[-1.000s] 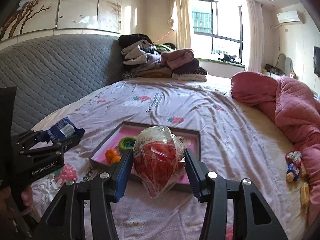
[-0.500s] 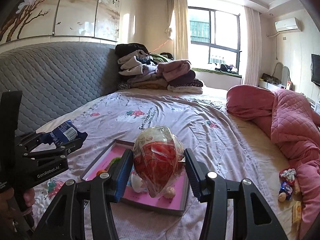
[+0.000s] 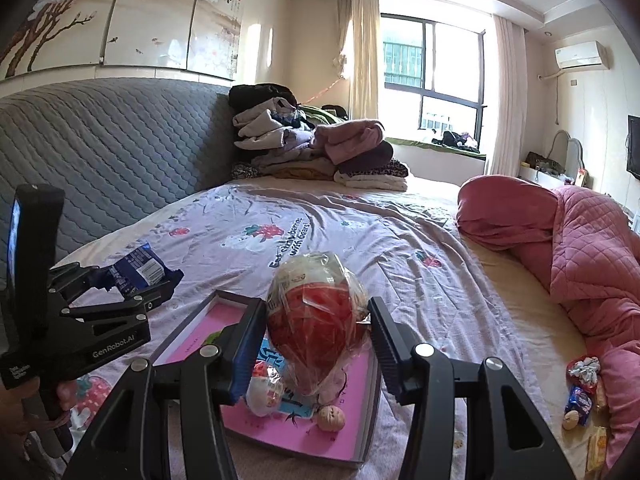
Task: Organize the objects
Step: 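Lift and carry blue packet with left gripper while right gripper carries red bag to tray, then lower blue packet into tray and open left gripper while right gripper lowers red bag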
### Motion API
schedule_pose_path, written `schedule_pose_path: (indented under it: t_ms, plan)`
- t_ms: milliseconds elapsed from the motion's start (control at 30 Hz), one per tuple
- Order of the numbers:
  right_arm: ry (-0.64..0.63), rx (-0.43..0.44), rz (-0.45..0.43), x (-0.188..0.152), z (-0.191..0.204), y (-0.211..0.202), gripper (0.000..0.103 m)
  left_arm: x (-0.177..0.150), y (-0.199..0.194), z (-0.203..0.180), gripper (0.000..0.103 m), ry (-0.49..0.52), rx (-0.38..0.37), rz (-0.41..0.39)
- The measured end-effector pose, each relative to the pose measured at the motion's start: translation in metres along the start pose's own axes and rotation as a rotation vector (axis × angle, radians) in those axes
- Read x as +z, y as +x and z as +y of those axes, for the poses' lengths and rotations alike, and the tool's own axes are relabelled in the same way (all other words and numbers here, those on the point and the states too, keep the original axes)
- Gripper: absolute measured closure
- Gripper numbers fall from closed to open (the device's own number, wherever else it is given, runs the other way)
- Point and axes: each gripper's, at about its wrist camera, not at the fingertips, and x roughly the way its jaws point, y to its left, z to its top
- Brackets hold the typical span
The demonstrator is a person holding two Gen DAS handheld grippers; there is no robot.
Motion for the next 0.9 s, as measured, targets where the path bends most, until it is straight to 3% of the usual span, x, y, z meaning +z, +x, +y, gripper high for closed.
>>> schedule_pose_path:
  t_ms: [400, 900]
  plan:
    - [-0.003, 0.013, 0.126, -0.043, 0.003, 0.066, 0.051, -0.034, 0.071, -0.001, 0.047, 0.005, 0.009, 0.107]
    - [-0.017, -0.001, 0.231, -0.082, 0.005, 0.105, 0.051, -0.059, 0.111, -0.009, 0.047, 0.023, 0.004, 0.184]
